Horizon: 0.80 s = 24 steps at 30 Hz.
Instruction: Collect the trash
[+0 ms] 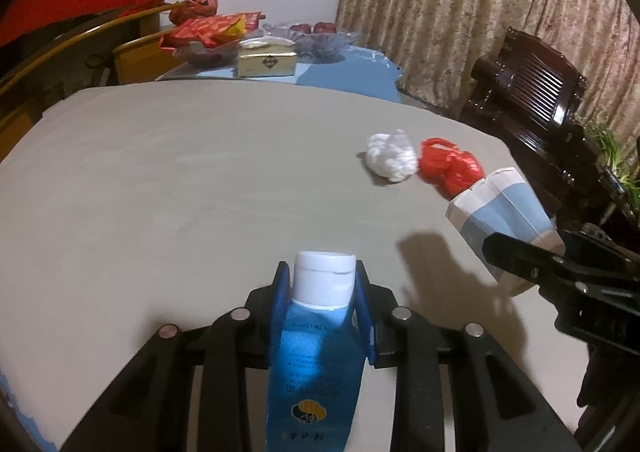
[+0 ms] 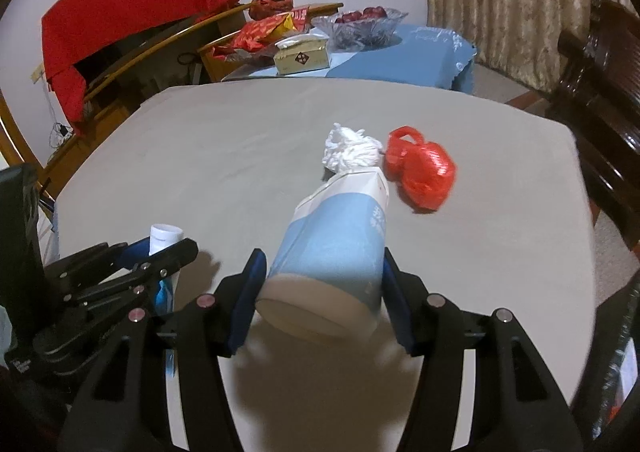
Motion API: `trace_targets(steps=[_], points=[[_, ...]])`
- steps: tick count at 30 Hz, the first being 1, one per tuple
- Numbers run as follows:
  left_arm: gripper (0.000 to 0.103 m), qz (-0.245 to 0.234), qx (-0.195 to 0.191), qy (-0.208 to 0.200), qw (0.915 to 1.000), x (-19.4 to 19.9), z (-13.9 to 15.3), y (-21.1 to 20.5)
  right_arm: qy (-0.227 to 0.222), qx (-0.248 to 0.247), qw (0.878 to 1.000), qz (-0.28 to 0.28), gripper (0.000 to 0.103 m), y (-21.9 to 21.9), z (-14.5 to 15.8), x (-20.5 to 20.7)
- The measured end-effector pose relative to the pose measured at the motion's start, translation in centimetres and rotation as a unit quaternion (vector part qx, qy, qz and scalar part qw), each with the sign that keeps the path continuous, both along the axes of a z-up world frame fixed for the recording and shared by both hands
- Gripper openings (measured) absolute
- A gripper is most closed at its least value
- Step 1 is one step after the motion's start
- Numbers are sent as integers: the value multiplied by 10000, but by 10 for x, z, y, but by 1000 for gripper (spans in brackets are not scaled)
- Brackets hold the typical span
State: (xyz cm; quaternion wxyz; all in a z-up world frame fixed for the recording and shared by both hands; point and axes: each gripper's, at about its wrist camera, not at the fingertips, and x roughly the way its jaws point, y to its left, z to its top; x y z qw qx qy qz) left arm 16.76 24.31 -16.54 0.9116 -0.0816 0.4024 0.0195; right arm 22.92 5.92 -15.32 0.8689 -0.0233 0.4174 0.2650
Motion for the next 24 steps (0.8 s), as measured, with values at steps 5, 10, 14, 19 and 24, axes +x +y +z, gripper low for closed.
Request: trace_targets(steps=[5, 10, 14, 19, 24], points=[[31, -136, -99, -83, 9998, -8, 13, -19, -18, 60, 10000, 19, 55, -25, 9, -20], [30, -270, -210, -253, 9991, -18, 34, -35, -195, 55, 9998, 12, 55, -47, 26, -42], [30, -447, -219, -375, 9981, -23, 51, -53, -319, 112, 9994, -64, 55, -65, 40, -54], [30, -635, -228, -477, 9966, -28, 65, -77, -497, 212, 9983, -226, 55, -87, 57, -65], [30, -837, -245, -602, 9944, -32, 77, -101, -697, 241, 9964, -421, 55, -115, 70, -74]])
